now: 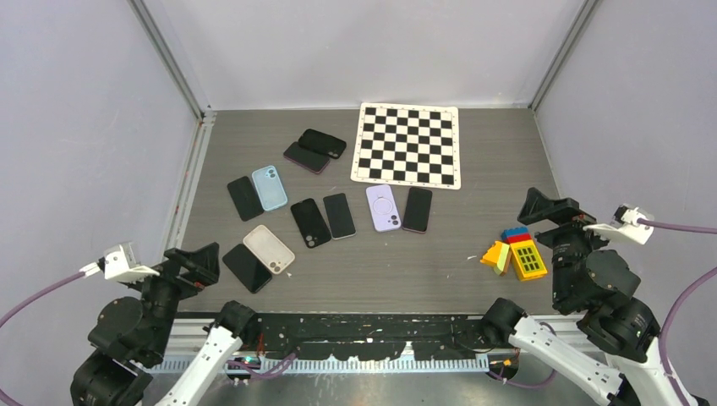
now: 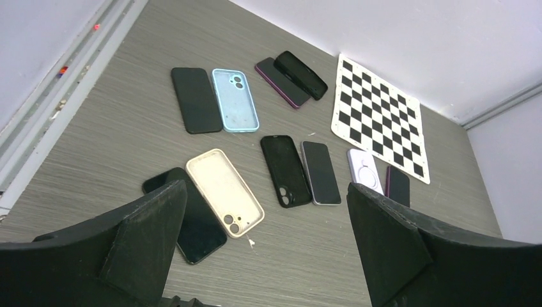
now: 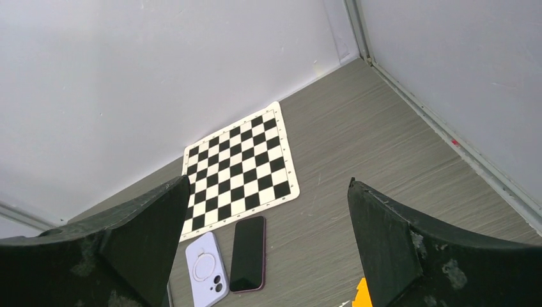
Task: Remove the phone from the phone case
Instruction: Reset both arms
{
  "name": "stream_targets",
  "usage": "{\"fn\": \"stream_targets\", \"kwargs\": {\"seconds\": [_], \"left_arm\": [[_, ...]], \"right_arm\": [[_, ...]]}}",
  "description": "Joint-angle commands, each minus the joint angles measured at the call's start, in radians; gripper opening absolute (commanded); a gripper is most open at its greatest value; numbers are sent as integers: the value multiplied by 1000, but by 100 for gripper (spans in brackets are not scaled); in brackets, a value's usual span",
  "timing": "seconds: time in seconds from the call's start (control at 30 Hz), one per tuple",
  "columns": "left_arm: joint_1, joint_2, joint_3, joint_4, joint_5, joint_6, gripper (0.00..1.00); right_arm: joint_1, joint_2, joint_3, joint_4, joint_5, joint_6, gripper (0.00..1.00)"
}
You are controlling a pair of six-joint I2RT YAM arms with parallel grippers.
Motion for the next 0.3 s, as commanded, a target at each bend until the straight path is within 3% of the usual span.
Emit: {"fn": "stream_targets", "kwargs": {"seconds": [0.0, 0.27], "left_arm": [[4, 10, 25, -22, -45, 28, 100], [4, 30, 19, -33, -55, 25, 100]], "right_arm": [[-3, -6, 2, 38, 54, -20, 99], [-3, -5, -18, 46, 59, -16, 100]]}}
